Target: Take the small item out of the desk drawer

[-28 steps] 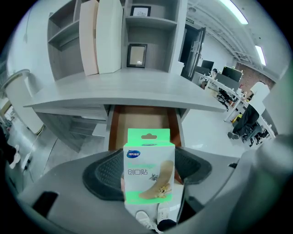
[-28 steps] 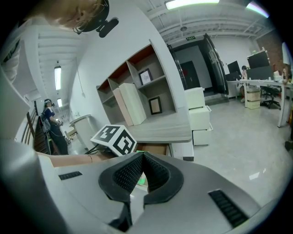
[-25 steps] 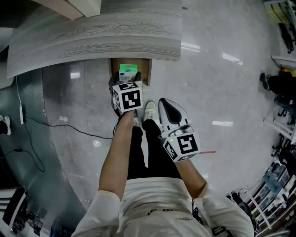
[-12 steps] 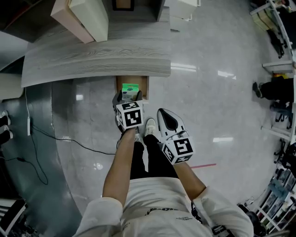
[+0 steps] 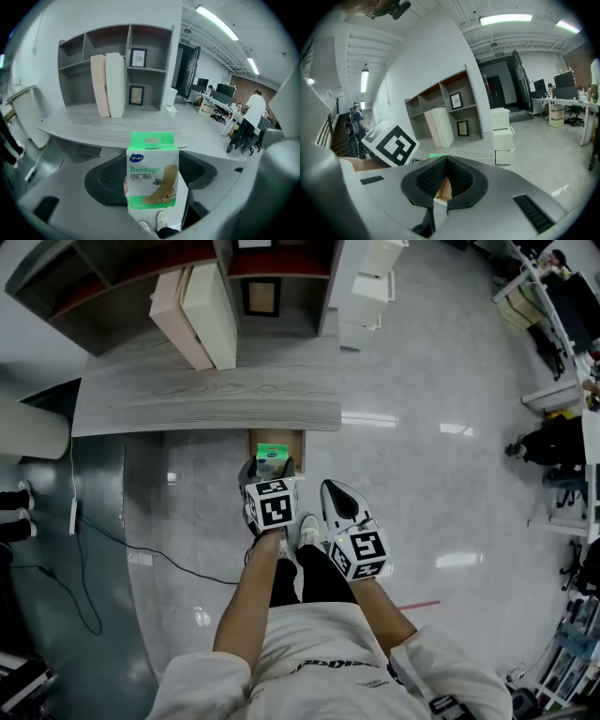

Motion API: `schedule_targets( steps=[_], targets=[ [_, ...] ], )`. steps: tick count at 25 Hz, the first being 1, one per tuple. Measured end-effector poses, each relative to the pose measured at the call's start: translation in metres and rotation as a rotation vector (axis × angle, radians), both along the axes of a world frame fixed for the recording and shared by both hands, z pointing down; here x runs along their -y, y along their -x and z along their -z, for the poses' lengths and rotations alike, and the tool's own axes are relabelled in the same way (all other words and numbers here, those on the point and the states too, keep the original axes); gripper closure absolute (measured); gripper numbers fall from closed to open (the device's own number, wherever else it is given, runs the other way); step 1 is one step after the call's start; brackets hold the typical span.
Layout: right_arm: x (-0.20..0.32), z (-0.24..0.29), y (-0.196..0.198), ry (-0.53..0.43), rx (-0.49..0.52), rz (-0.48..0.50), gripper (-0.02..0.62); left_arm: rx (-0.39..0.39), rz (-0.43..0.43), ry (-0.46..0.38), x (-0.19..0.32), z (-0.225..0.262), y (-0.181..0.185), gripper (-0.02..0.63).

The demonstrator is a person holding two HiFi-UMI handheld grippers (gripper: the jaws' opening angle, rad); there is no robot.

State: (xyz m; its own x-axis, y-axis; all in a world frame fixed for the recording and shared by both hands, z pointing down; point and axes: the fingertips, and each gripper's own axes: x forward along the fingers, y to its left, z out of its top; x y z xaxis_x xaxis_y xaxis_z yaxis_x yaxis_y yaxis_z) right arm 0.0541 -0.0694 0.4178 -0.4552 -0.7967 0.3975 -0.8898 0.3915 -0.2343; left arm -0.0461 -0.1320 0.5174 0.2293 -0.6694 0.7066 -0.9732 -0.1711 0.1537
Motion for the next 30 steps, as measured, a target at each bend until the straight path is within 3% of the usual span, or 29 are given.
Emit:
schedule_targets(
  steps=[30],
  targets=[
    [-0.006,0.149,0.015,-0.176,-0.019,-0.001,0.565,-0.031,-0.015,-0.278,-0.039,0.180,0.022,0.250]
  ],
)
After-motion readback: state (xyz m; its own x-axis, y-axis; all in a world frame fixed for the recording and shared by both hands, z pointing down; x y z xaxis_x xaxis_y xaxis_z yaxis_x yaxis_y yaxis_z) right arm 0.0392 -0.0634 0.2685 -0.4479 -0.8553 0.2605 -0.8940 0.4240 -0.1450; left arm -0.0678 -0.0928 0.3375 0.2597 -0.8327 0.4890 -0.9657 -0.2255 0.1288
